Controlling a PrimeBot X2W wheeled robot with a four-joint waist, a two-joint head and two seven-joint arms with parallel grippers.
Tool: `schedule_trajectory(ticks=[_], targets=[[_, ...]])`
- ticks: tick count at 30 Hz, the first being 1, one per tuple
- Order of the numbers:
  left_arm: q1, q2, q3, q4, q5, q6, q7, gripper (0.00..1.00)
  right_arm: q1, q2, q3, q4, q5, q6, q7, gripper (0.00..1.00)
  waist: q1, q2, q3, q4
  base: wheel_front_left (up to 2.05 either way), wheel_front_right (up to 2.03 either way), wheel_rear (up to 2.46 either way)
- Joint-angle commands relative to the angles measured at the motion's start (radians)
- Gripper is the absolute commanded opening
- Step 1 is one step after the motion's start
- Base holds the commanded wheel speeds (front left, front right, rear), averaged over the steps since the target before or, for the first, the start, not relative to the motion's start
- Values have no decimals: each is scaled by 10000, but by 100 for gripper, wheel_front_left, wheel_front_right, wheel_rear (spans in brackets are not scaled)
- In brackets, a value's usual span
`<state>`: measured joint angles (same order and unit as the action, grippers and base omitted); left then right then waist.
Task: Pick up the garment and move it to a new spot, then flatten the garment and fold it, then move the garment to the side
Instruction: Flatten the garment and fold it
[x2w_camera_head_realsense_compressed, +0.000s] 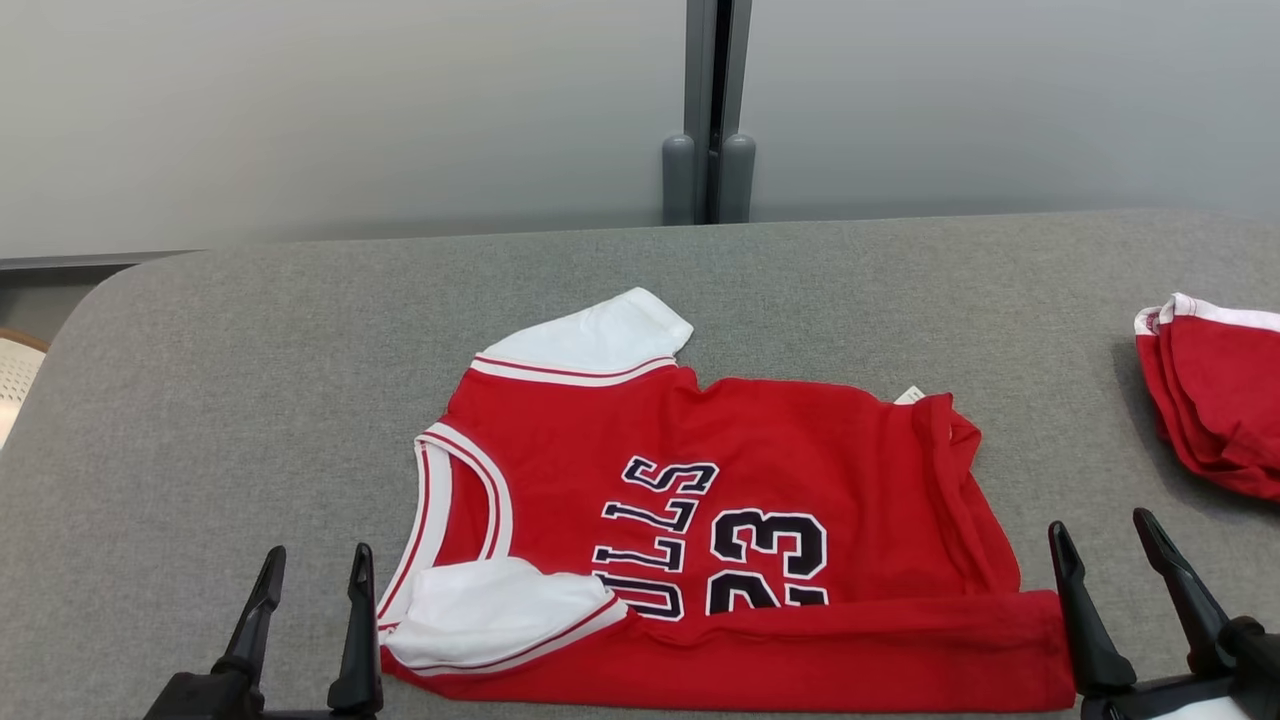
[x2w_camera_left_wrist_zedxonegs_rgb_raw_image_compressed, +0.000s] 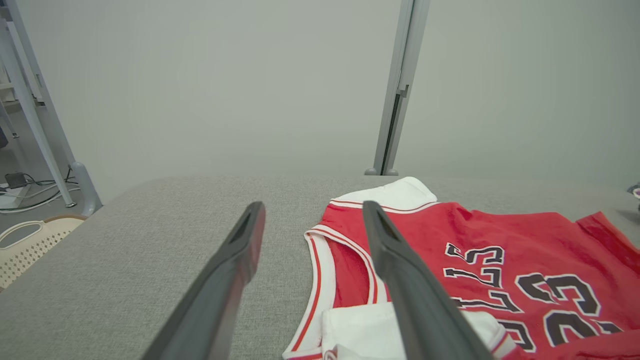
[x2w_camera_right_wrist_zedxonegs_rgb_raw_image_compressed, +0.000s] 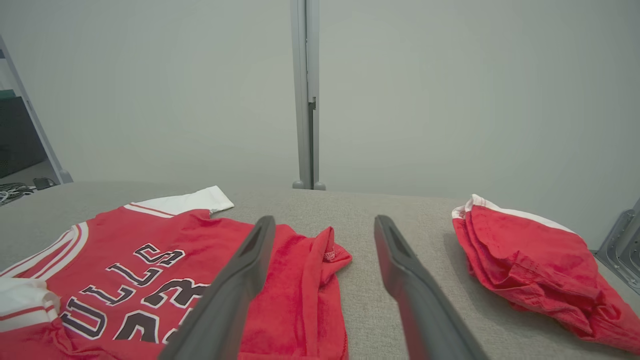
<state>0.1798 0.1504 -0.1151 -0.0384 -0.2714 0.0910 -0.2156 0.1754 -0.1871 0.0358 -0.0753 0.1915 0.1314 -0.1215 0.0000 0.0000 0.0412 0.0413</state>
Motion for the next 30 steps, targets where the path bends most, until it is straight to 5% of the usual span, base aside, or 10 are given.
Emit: schedule_trajectory(ticks=[1,9,16,22,30], targets=[[51,70,-7,-47,74,89,0,100,56,-20,-14,-45,16,-14,55,100,0,0,-7,5,0,0,0],[-295,130,-220,-59,68,-47,194,100,84,23,-48,-127,89,-14,149,100,0,0,124,73,0,0,0],[-2701,-98,-800,745,-186,-773,714,100,-345,35,-136,-330,98,-12,177,100,0,0,1121,98,0,0,0],[-6158,-457,-1461,2869,-444,-1663,1242,100,-1022,-19,-67,-495,60,-12,140,100,0,0,2377,-131,0,0,0],[-9893,-813,-2232,6802,-784,-2111,1366,100,-1990,-57,352,-276,127,-12,-90,100,0,0,3545,-792,0,0,0]])
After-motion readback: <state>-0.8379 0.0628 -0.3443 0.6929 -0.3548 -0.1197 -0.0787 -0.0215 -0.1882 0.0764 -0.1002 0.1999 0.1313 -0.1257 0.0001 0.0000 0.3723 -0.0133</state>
